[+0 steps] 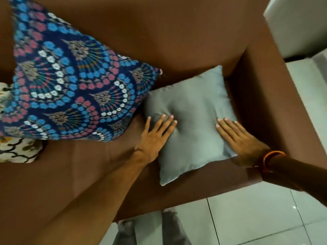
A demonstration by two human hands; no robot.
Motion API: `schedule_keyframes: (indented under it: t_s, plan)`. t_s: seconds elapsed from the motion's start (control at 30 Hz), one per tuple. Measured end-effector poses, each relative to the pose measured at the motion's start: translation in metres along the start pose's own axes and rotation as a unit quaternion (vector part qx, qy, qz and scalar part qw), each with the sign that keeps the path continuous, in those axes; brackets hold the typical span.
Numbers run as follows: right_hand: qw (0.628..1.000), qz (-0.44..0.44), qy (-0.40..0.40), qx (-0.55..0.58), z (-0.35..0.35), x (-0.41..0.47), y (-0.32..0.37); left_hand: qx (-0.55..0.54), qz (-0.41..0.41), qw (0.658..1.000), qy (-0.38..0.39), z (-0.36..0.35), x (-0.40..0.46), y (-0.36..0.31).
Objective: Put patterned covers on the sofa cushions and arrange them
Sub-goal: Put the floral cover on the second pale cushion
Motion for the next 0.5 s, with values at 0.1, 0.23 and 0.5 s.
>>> schedule_keyframes:
  t_s: [0.1, 0.23, 0.5]
  plan:
    - [0.997, -0.006, -0.069, -0.021, -0.006, 0.011, 0.028, 0.033, 0.011, 0.999, -0.005, -0.008, 0.013, -0.008]
    - [0.980, 0.017, -0.180, -0.084, 0.008, 0.036, 0.083, 0.060, -0.004, 0.998, -0.027, -0.016, 0.017, -0.018]
    - [0.951, -0.056, -0.258, 0.159, 0.058, 0.002, 0.024, -0.121, -0.102, 0.985, -0.065, 0.045, 0.019, -0.048]
Point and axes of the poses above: each hand's wrist, its own x-axis towards the middle knuckle, its own z-axis out of the back of the hand, y = z × x, the point moved 10 cm from there along x, towards the middle knuckle, and after that the axes turned 14 degrees about z, right-handed, at the moved point
